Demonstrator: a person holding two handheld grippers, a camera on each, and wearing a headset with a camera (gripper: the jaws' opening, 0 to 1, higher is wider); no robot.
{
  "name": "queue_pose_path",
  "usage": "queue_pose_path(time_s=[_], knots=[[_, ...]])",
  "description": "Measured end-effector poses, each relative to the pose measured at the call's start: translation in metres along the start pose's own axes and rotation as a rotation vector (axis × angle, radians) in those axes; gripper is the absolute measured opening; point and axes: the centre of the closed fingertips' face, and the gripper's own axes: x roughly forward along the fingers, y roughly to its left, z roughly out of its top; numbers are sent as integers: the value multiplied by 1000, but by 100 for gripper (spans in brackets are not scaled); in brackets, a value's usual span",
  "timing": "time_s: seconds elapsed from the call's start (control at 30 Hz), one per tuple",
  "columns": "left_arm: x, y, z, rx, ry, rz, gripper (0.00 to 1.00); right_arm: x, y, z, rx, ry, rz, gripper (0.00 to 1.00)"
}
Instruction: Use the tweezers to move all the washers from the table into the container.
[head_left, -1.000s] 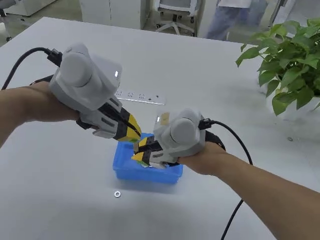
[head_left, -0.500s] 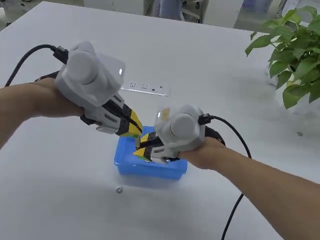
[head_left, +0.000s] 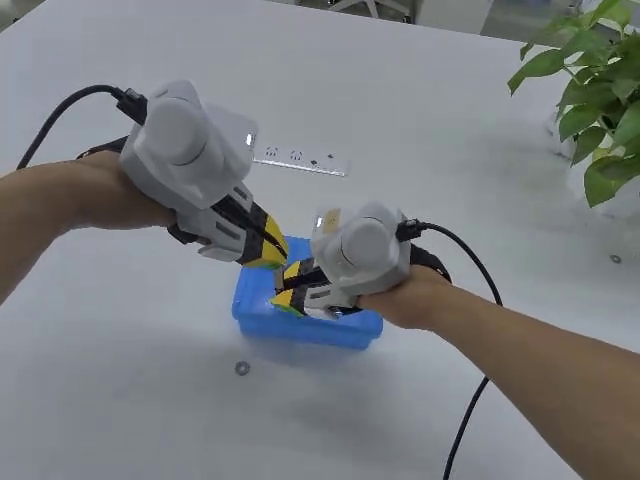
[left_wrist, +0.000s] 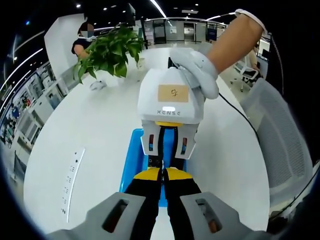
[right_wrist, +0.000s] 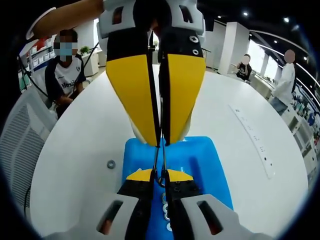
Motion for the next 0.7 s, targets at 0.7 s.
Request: queue_pose_path(time_s=[0.7], knots=[[-3, -2, 6, 9, -3, 6, 6, -8, 0, 1, -5, 0, -13, 11]])
